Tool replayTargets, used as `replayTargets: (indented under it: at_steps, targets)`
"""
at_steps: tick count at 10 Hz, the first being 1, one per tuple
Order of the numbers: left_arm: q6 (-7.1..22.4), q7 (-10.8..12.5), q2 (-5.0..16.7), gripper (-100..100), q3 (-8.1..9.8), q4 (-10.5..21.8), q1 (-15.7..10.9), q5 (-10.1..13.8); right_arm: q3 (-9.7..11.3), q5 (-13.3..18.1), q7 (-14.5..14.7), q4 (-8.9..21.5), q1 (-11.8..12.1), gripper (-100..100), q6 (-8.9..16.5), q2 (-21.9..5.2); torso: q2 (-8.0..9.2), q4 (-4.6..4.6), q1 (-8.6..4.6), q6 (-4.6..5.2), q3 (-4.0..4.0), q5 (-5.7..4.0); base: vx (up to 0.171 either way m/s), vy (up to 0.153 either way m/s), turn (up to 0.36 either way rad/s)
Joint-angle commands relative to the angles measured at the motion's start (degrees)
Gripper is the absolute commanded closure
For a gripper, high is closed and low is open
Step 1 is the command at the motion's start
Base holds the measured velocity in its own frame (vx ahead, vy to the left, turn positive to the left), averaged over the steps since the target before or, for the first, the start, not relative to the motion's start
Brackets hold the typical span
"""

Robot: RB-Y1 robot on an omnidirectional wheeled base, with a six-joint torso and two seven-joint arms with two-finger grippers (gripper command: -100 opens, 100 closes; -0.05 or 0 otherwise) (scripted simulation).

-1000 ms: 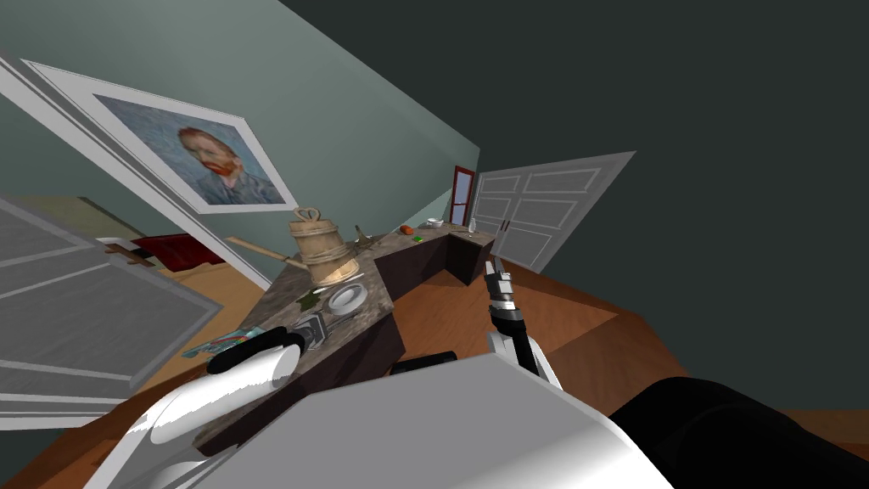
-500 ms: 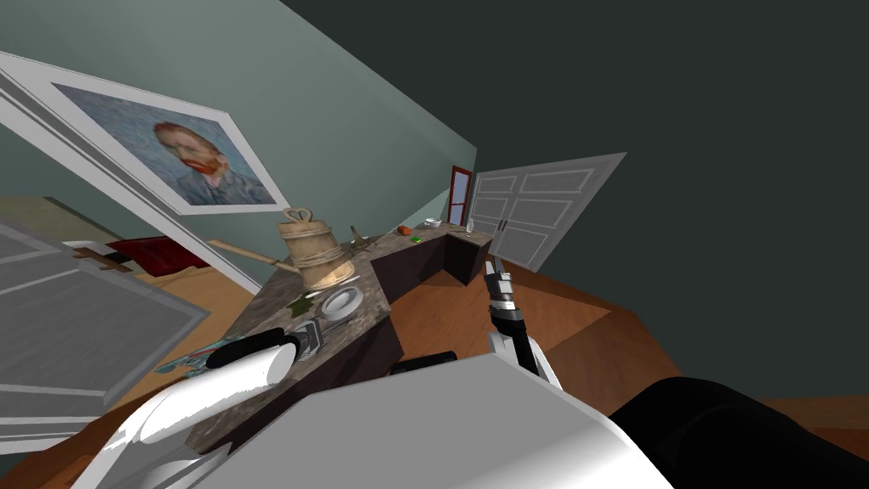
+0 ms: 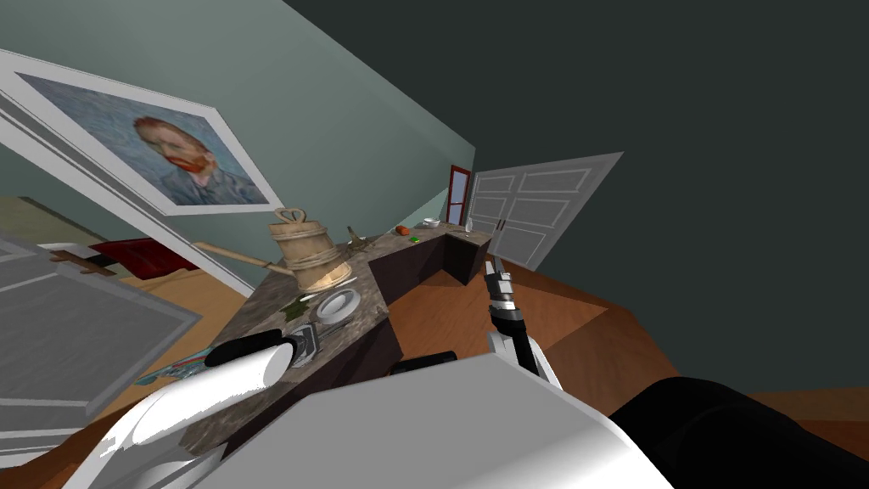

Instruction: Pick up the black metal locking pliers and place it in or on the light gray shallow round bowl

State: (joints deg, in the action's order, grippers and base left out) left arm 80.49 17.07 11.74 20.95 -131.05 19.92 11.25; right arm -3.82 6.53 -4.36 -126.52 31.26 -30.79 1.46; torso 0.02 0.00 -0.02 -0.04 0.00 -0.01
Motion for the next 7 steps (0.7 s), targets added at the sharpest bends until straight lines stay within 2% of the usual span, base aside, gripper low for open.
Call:
replayTargets:
  at_steps: [1,5,6,7]
  targets:
    - [-0.6,-0.1,0.7,-100,0.83,1.8,-0.8,0.4,0.0,0.0,0.0,0.0,0.0,0,0.0,0.0,0.00,0.00,0.00,0.00,0.00,0.00,-0.019,-0.015,-0.079]
    - [-3.0,-0.5,3.3,-100,4.14,8.8,-3.8,2.1,0.0,0.0,0.0,0.0,0.0,0,0.0,0.0,0.23,0.05,-0.15,0.01,0.13,-0.03,-0.055,-0.043,-0.113]
    - [-3.0,-0.5,3.3,-100,4.14,9.0,-3.8,2.1,0.0,0.0,0.0,0.0,0.0,0,0.0,0.0,0.23,0.05,-0.15,0.01,0.13,-0.03,-0.038,-0.026,-0.035]
    - [-3.6,-0.6,4.0,-100,4.97,10.8,-4.6,2.5,0.0,0.0,0.0,0.0,0.0,0,0.0,0.0,0.19,0.04,-0.09,-0.01,0.11,-0.02,-0.037,-0.024,-0.063]
